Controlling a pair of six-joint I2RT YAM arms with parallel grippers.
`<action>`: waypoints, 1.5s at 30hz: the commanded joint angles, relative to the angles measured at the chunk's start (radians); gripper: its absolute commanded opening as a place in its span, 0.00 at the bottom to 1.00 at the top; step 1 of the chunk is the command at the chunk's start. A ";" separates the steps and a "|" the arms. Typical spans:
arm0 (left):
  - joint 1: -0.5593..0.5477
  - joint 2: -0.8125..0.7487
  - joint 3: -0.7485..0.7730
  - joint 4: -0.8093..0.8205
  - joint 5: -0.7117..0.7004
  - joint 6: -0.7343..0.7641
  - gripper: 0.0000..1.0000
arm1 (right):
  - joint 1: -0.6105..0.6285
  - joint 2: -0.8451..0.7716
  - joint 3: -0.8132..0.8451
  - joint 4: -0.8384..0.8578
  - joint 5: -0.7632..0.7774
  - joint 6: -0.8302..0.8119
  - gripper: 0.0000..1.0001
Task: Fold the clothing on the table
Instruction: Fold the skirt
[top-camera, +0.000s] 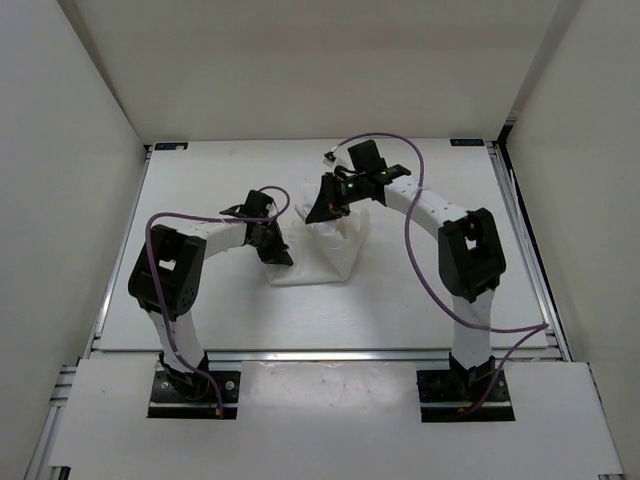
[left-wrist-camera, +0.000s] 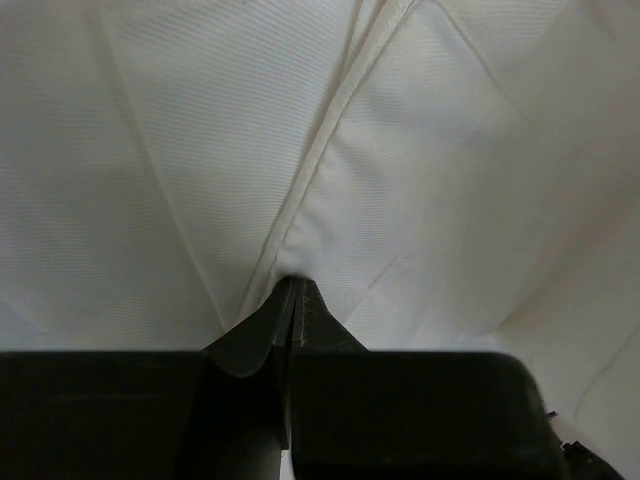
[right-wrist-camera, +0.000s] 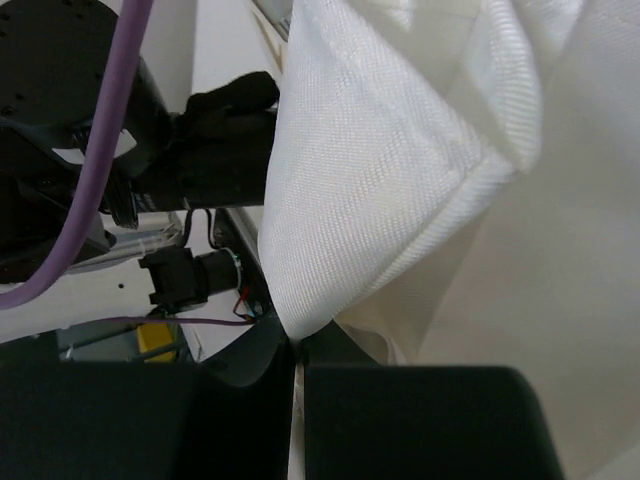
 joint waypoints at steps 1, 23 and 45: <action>0.017 -0.001 0.003 0.018 0.017 -0.021 0.00 | 0.031 0.069 0.088 0.154 -0.157 0.108 0.00; 0.252 -0.197 0.048 -0.092 -0.050 0.042 0.00 | 0.002 0.069 0.042 0.759 -0.334 0.515 0.68; 0.183 -0.392 -0.178 0.073 0.223 -0.231 0.73 | -0.118 -0.331 -0.361 -0.099 0.254 -0.145 0.62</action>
